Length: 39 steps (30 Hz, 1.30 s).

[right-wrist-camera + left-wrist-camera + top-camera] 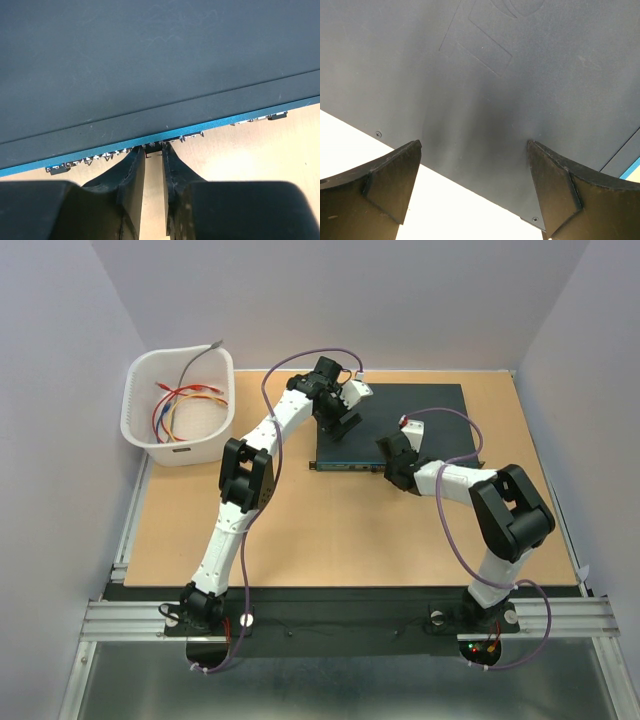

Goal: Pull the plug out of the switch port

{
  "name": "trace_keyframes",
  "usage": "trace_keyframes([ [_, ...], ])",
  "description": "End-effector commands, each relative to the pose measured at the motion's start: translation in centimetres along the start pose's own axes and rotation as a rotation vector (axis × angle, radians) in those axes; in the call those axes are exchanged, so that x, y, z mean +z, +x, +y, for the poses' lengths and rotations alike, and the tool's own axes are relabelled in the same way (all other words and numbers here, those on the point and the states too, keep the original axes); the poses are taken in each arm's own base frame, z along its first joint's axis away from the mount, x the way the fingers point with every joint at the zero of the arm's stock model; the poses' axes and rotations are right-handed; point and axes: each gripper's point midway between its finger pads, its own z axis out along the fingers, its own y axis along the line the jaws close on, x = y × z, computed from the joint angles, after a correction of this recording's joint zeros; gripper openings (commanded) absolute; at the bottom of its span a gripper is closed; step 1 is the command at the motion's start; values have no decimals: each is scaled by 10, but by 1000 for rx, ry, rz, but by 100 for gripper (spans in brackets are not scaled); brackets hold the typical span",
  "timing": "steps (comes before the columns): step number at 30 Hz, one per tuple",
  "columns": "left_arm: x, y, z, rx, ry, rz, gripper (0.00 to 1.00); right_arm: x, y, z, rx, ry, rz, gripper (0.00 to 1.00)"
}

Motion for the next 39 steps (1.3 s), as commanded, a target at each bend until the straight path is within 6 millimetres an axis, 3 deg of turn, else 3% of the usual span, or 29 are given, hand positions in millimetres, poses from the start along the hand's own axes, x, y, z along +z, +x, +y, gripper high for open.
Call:
trace_keyframes([
  [1,-10,0,3,17,-8,17,99,-1,-24,10,62,-26,-70,9],
  [6,-12,-1,4,19,-13,14,99,-4,-21,8,53,-38,-62,3],
  [25,-14,-1,5,21,-20,18,99,-33,26,3,64,-91,54,3],
  [30,-13,0,5,20,-18,19,99,-42,26,-3,71,-88,56,3],
  [39,-15,-2,6,23,-23,17,99,-59,50,-1,85,-141,159,3],
])
